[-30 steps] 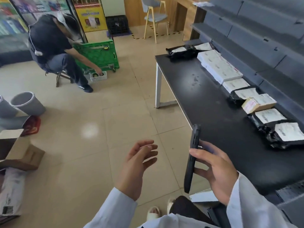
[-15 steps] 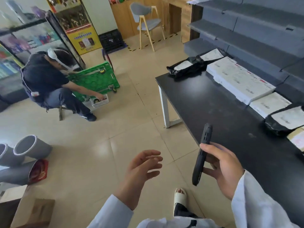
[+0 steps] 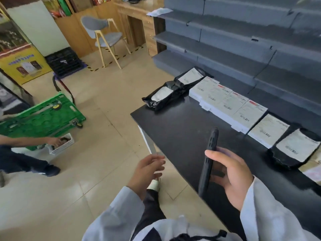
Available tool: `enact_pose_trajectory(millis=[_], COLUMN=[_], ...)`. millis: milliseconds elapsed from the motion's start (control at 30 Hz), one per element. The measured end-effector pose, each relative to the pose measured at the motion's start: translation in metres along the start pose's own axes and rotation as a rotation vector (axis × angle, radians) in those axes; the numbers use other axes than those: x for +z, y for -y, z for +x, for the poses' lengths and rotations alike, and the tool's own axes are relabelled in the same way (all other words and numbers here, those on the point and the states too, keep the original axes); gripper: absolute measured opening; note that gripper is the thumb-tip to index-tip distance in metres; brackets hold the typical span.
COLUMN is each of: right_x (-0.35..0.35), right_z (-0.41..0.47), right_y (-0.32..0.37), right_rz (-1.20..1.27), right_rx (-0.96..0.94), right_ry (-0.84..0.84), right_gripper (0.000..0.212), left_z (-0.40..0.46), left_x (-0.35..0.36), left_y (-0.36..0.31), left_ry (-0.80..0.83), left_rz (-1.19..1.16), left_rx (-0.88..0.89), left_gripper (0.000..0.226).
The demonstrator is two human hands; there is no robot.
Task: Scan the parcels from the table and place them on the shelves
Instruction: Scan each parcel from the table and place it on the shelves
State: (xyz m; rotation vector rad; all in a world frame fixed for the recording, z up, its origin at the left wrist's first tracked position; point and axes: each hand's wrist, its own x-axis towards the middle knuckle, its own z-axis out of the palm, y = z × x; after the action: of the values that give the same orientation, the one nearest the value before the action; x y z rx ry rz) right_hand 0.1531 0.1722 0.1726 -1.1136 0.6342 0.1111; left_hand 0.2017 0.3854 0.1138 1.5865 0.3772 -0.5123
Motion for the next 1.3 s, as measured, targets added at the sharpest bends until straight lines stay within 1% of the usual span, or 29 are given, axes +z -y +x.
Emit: enact_pose_trajectory(millis=[100,233,333,433,533,567,667,700,800,867,967,1100,1167,1233,1300], right_x=[0.01,0.034,0.057,0.081,0.105,0.112,0.126,0.127,0.128,0.127,0.127,0.117,0.108,0.095,0.08], right_z=[0.035,0.074,0.097,0.117,0.131,0.134,0.139,0.139,0.143,0.145,0.144,0.137,0.129,0.118,0.102], right_y=[0.01,0.037,0.053,0.061,0.062,0.061,0.059,0.058,0.057,0.056,0.054,0.051,0.05,0.048,0.045], right_rz=[0.063,0.131,0.16,0.176,0.187,0.185,0.16,0.154,0.175,0.187,0.183,0.171,0.163,0.17,0.188], right_rx=[-0.007,-0.041,-0.074,-0.082,-0.067,-0.066,-0.053,-0.048,-0.043,-0.04,-0.04,-0.058,-0.071,-0.094,-0.109], right_ry=[-0.145,-0.338,-0.453,-0.521,-0.594,-0.607,-0.641,-0.657,-0.707,-0.733,-0.716,-0.659,-0.631,-0.607,-0.591], right_gripper=[0.008,0.01,0.003,0.004,0.004,0.008,0.033,0.037,0.031,0.026,0.023,0.02,0.017,0.014,0.016], left_z=[0.097,0.231,0.32,0.399,0.448,0.458,0.485,0.493,0.506,0.503,0.491,0.453,0.423,0.391,0.359], left_x=[-0.005,-0.008,-0.01,-0.008,0.002,0.005,0.011,0.01,0.008,0.005,0.0,0.005,0.014,0.025,0.039], left_y=[-0.034,-0.092,-0.128,-0.15,-0.16,-0.162,-0.165,-0.163,-0.155,-0.15,-0.14,-0.12,-0.104,-0.086,-0.069], left_ry=[0.068,0.072,0.105,0.077,0.111,0.114,0.141,0.162,0.198,0.201,0.241,0.277,0.299,0.323,0.358], left_rz=[0.135,0.492,0.716,0.909,1.118,1.182,1.279,1.282,1.253,1.243,1.242,1.309,1.368,1.392,1.364], left_rx=[0.02,0.152,0.201,0.214,0.24,0.247,0.224,0.193,0.118,0.118,0.126,0.114,0.138,0.157,0.157], left_gripper=[0.014,0.013,0.022,0.031,0.044,0.047,0.053,0.056,0.064,0.067,0.07,0.078,0.082,0.08,0.073])
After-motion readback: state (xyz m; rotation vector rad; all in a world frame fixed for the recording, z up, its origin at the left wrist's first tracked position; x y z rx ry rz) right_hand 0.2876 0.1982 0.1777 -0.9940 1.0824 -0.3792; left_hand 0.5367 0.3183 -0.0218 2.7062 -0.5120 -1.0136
